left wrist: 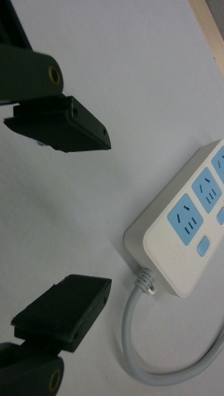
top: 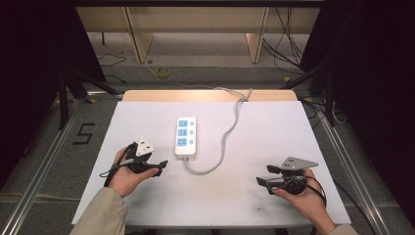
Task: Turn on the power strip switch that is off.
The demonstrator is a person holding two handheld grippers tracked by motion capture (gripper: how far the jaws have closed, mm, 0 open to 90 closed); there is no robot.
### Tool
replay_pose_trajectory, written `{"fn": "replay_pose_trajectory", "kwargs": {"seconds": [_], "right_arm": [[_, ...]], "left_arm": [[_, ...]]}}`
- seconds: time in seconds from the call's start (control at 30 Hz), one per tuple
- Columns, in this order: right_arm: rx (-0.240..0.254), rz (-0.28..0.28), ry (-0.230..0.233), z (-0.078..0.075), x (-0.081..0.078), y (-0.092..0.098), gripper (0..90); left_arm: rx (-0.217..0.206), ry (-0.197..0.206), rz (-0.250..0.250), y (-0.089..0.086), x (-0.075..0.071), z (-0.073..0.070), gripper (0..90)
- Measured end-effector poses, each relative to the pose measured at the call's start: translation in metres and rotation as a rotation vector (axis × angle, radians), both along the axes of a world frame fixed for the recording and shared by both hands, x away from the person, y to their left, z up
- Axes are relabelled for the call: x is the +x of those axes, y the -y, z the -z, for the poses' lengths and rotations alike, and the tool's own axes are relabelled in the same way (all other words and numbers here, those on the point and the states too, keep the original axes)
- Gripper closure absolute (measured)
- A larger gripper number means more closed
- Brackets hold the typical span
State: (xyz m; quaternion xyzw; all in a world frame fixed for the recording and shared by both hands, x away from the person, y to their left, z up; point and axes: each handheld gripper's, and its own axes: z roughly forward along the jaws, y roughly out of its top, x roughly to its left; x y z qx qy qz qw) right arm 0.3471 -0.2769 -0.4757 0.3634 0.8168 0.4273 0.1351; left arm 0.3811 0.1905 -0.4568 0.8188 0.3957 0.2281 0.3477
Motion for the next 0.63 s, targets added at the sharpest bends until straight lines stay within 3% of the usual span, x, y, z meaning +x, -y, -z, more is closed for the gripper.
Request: {"fn": "replay_pose_trajectory", "kwargs": {"seconds": [0.33,0.63], "right_arm": [[-0.012,-0.003,0.002,0.000,0.000,0.000,35.1],[-0.013,-0.005,0.000,0.001,0.000,-0.001,35.1]], "left_arm": [[0.002,-0.014,-0.038,-0.012,-0.014,0.015,26.8],[0.019,-0.010,-0.106,-0.019,-0.006,0.026,24.4]]}}
